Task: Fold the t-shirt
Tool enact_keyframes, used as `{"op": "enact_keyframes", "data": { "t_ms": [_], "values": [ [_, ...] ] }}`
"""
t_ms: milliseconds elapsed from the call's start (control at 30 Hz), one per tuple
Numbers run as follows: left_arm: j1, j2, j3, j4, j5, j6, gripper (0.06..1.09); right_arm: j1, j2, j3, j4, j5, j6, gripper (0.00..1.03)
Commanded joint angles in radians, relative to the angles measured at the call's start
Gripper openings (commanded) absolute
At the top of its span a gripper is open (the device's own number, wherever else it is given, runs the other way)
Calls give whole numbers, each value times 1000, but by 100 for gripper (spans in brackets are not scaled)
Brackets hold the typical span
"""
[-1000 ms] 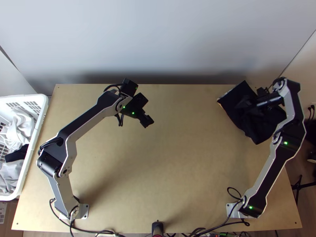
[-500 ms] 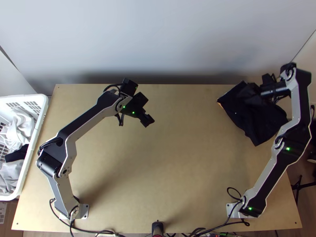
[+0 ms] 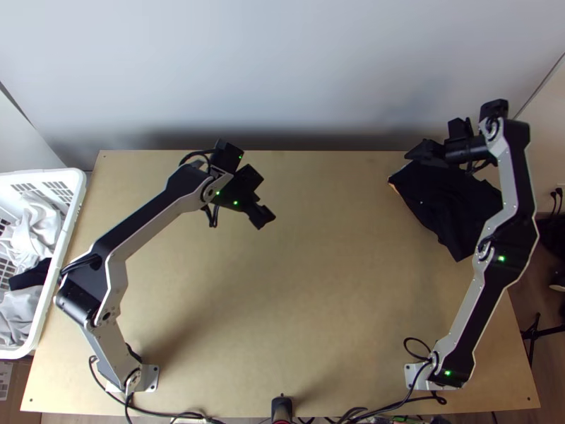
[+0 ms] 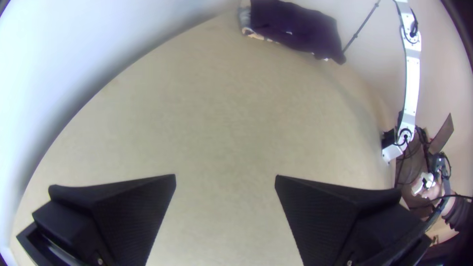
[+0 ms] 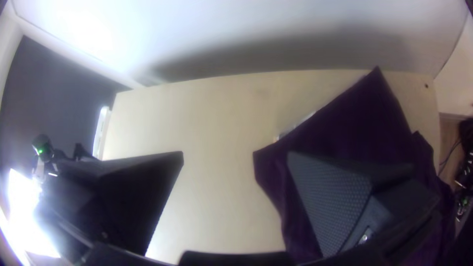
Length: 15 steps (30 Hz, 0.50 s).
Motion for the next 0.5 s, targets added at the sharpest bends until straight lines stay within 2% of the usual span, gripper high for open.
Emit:
{"op": "enact_keyframes", "data": {
  "t_ms": [0, 133, 300, 467],
  "values": [
    [16, -70, -60, -1, 0, 19, 104, -27, 143, 39, 128, 30, 130, 98],
    [26, -96, -86, -1, 0, 25, 104, -44, 166, 37, 125, 30, 153, 98],
    [43, -141, -92, 7, -2, 27, 104, -76, 28, 39, 144, 39, 152, 98],
    [94, -246, -136, 92, -17, 0, 104, -91, -231, 7, 156, 146, 106, 98]
  ]
}}
